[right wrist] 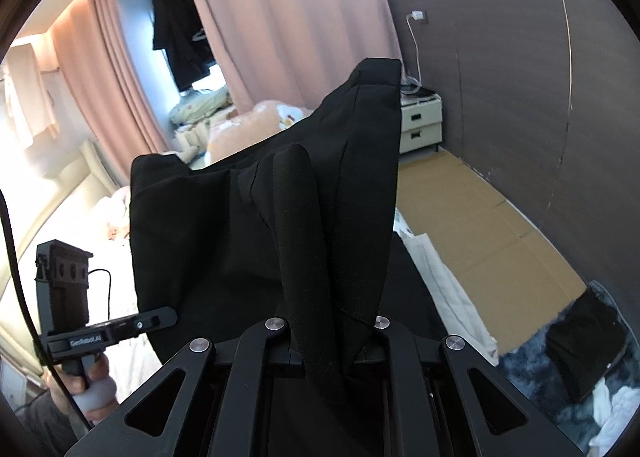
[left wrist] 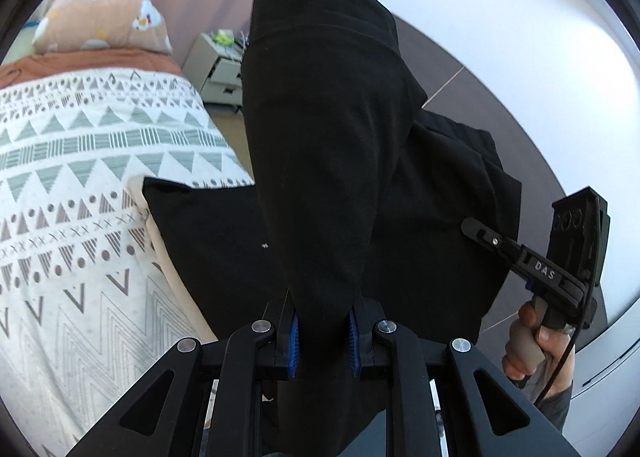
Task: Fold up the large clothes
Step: 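Lift the folded black shirt with both grippers and carry it toward the clothes stack, then lower the folded shirt onto the clothes stack and open both grippers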
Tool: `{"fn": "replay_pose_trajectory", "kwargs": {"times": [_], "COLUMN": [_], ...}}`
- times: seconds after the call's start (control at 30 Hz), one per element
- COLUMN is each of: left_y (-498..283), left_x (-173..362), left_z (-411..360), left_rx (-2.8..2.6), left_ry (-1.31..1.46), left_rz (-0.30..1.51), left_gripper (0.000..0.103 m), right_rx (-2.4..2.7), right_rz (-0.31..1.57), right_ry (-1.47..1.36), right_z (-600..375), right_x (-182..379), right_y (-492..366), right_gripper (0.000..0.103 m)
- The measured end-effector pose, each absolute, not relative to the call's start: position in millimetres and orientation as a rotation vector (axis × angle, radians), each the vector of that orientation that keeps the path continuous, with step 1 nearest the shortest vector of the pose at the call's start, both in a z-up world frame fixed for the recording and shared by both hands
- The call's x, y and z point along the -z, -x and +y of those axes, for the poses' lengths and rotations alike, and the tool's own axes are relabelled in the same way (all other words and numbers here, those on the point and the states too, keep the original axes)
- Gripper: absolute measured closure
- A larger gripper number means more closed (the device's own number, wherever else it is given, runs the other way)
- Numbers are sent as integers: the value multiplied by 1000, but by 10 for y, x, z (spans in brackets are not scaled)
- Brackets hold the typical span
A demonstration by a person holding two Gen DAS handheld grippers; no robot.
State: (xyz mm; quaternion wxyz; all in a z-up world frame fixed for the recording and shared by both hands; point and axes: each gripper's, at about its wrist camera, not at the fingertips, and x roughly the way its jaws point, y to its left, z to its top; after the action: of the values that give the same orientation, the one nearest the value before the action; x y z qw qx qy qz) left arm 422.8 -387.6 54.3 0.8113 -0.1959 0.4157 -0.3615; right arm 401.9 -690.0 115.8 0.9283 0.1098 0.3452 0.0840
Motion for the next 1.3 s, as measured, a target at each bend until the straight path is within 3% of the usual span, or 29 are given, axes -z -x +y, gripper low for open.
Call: {"fn": "replay_pose_trajectory", "kwargs": {"times": [0.7,0.73,0.8,0.87,0.97,1.3], "left_y": [-5514,-5560,-5626,-5658,-5643,-5591], "left_x": [694,762,876,940,908,878], "left_z": [-4107,-4130,-4157,-4126,-3978,-3797], "left_rx": [712,702,676,673,679,683], "left_ry": [437,424,404,416,432,367], "left_rz": [1117,1133,1173,1198,1155,1067], "left_gripper": [79,75,65,54,48,48], "right_rx": [-52,-22,91,230,242,330], "right_rz": [954,967,997,1016,971,834], "right_ry": [-243,-234,-227,-238,-333,-568], "right_z": [-7222,-7213,-7315,-7478,-7708,-8154], "right_x": [216,249,399,477,423,532], "right_y": [-5579,-5637,-5701,-5632,-5337,-3704], "right_gripper": [90,88,62,50,50,49]}}
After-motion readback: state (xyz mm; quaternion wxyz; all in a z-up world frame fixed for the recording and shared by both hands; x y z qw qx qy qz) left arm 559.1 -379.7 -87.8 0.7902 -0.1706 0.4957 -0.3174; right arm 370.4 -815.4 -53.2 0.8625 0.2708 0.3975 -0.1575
